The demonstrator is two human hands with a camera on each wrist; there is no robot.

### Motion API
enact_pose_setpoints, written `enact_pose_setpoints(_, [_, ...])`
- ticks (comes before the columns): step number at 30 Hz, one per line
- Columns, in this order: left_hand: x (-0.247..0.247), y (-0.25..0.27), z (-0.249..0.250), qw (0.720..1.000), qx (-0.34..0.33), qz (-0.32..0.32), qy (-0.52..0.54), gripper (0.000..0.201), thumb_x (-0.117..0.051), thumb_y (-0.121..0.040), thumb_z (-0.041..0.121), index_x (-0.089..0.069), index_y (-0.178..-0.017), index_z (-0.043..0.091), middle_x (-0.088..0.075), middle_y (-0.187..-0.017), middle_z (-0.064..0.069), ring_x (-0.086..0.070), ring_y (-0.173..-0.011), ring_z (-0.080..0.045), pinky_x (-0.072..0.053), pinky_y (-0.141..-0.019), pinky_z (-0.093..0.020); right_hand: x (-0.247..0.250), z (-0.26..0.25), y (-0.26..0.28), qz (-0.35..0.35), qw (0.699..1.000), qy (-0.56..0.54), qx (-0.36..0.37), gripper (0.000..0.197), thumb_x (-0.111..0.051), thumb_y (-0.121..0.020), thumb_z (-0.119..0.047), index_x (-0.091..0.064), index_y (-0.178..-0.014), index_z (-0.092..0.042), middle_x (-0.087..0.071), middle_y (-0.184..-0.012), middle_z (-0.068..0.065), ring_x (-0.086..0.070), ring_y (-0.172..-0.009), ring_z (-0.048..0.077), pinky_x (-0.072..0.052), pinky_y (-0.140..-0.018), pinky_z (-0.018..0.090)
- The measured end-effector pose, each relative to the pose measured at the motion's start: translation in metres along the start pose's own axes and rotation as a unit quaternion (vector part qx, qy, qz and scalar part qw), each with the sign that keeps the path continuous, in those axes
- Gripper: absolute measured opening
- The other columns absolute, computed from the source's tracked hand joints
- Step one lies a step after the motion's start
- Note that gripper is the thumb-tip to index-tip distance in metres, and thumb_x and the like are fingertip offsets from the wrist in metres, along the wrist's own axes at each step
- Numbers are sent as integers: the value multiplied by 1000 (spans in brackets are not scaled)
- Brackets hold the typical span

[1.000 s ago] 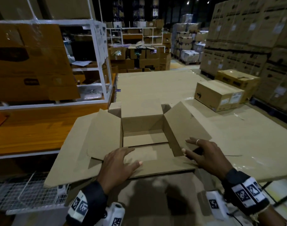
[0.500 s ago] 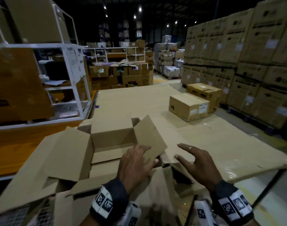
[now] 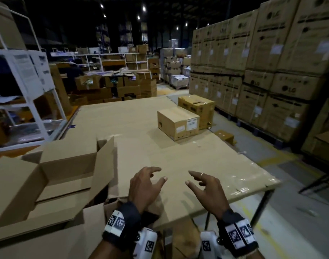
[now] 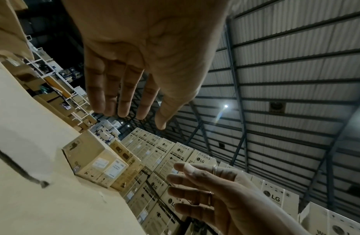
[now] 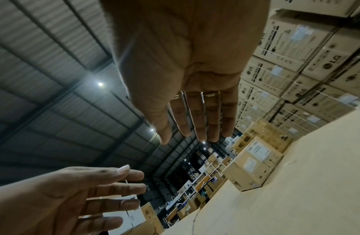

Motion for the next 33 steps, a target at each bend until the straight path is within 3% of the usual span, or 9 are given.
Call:
enact_pose_setpoints(9, [-90,-47,14,999,6,-45,18,33,-78,-82,45,-71,-113,35,-65,-114,20,-63,-95,2,-56,-84,-30,47,85,-38,1,997,-31,-63,60,-76,-87,-37,-54,-142,-33,-65,-126,-10,-62,-110,-1,-56,-92,27])
enact_pose_setpoints(19, [-170,-199,34,995,41,-11,86,57,-75,-83,52,-60,-132,28,-63,-125,8,-64,-97,-9,-51,-83,-28,108,146,-171,-5,998,38,-54,63,-75,-86,-45,-52,-143,-34,-62,-130,-10,-61,-111,-2,-57,-90,30])
enact_pose_setpoints(23, [-190,-256,33,996,48,8,79,62,-74,-83,53,-55,-135,26,-61,-126,-1,-63,-108,-20,-52,-89,-34,117,162,-236,1,997,51,-61,62,-75,-87,-44,-53,-143,-29,-63,-128,-6,-61,-109,2,-52,-79,11])
enact_pose_setpoints(25, [-201,-280,27,996,61,3,61,66,-74,-83,55,-52,-138,26,-59,-125,-5,-61,-111,-26,-52,-93,-38,113,170,-266,-3,996,53,-69,64,-75,-87,-41,-52,-144,-25,-63,-128,-4,-60,-109,6,-47,-75,7])
enact_pose_setpoints(27, [-215,-303,18,996,75,-12,48,67,-73,-83,57,-51,-138,26,-59,-124,-7,-60,-111,-28,-52,-94,-38,102,182,-301,-23,996,56,-66,68,-74,-88,-42,-47,-148,-24,-59,-133,-2,-59,-112,10,-49,-80,15])
enact_pose_setpoints(30, [-237,-337,6,995,89,-33,29,69,-73,-81,59,-50,-139,28,-60,-129,-5,-61,-113,-27,-51,-95,-39,80,203,-357,-57,993,97,-43,74,-71,-87,-49,-42,-151,-25,-55,-140,0,-57,-118,14,-54,-91,36])
enact_pose_setpoints(33, [-250,-372,1,995,88,-42,3,71,-73,-82,58,-49,-141,24,-59,-135,-4,-60,-116,-27,-51,-96,-40,61,219,-410,-78,990,119,-20,71,-72,-88,-47,-44,-149,-24,-54,-139,4,-56,-120,20,-50,-95,38])
Point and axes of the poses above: each hand's wrist, its own y-axis away from the middle knuckle, its own x-axis out of the back of the hand, z = x × y, the point moved 10 cm from there along -y, towards the middle knuckle
